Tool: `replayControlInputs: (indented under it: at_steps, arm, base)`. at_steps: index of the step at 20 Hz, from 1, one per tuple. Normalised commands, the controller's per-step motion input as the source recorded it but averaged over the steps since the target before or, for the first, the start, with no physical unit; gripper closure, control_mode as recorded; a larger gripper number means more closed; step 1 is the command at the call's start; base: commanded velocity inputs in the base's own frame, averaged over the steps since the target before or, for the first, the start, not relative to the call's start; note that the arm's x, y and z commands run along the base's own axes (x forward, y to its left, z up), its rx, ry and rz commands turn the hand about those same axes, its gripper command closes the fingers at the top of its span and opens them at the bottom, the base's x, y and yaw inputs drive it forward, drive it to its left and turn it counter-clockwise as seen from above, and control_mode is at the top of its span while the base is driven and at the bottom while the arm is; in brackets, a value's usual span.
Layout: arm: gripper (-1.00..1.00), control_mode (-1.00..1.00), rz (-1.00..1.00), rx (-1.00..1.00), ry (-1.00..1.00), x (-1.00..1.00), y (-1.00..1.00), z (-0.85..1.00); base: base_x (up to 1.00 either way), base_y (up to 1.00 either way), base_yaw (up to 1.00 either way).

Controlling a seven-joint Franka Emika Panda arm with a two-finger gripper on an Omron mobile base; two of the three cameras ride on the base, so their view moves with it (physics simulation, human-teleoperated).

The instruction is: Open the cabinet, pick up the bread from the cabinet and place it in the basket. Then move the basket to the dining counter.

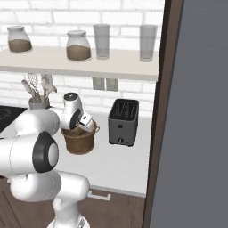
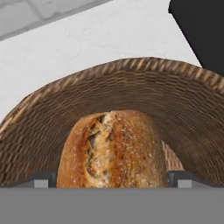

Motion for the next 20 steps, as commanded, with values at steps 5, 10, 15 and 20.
replayControlInputs:
  at_steps: [5, 10, 15, 20]
  arm:
    - [-1.0, -1.0, 0.0, -0.01, 0.0, 0.12, 0.0, -0.23]
    - [-1.0, -1.0, 0.03, 0.0, -0.14, 0.11, -0.01, -0.34]
    - [-1.0, -1.0, 0.01, 0.0, -0.25, 0.0, -0.02, -0.38]
    - [-1.0, -1.0, 0.0, 0.0, -0.31, 0.01, 0.0, -0.12]
  base:
    - [0.0, 0.0, 0.0]
    - [0.0, 0.0, 0.0]
    - [0.0, 0.0, 0.0]
    - [0.0, 0.0, 0.0]
